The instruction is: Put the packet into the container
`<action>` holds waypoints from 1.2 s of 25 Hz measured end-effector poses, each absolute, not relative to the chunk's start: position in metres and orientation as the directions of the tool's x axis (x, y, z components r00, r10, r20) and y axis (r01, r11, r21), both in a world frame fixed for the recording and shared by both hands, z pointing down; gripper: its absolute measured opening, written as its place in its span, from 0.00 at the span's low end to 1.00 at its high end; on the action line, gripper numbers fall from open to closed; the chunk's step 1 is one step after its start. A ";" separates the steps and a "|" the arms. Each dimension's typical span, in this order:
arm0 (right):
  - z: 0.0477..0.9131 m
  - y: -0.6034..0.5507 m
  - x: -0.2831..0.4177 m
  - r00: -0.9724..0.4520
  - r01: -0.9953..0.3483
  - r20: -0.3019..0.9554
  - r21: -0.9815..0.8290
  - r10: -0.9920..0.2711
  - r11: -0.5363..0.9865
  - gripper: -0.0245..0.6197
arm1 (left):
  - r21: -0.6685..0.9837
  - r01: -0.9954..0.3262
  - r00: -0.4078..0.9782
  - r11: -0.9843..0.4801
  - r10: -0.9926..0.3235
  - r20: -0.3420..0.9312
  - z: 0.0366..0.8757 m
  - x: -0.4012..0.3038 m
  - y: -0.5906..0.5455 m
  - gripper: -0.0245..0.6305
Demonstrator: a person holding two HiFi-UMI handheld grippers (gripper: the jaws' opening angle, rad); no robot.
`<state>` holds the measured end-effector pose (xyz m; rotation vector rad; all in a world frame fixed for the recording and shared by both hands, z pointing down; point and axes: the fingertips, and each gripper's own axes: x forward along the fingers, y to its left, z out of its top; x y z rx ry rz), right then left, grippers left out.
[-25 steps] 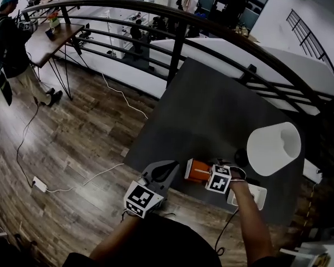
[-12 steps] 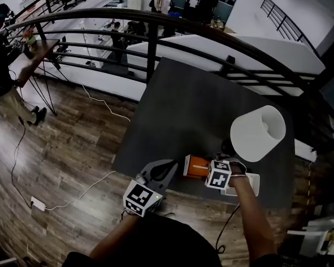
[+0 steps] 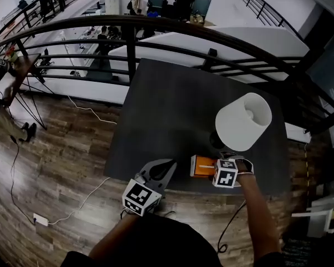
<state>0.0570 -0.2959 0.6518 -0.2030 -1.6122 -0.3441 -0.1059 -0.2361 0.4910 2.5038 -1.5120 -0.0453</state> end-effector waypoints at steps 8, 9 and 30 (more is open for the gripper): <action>0.645 -0.303 0.112 -0.057 0.283 0.995 0.099 -0.086 0.954 0.61 | 0.201 -0.827 0.551 -0.526 -0.829 0.097 0.492 -0.073 -0.242 0.05; 0.645 -0.304 0.120 -0.050 0.277 0.995 0.097 -0.087 0.956 0.61 | 0.201 -0.823 0.557 -0.531 -0.825 0.100 0.493 -0.070 -0.243 0.05; 0.655 -0.321 0.210 0.016 0.314 0.997 0.062 -0.070 0.948 0.61 | 0.189 -0.810 0.582 -0.554 -0.799 0.152 0.499 -0.026 -0.249 0.05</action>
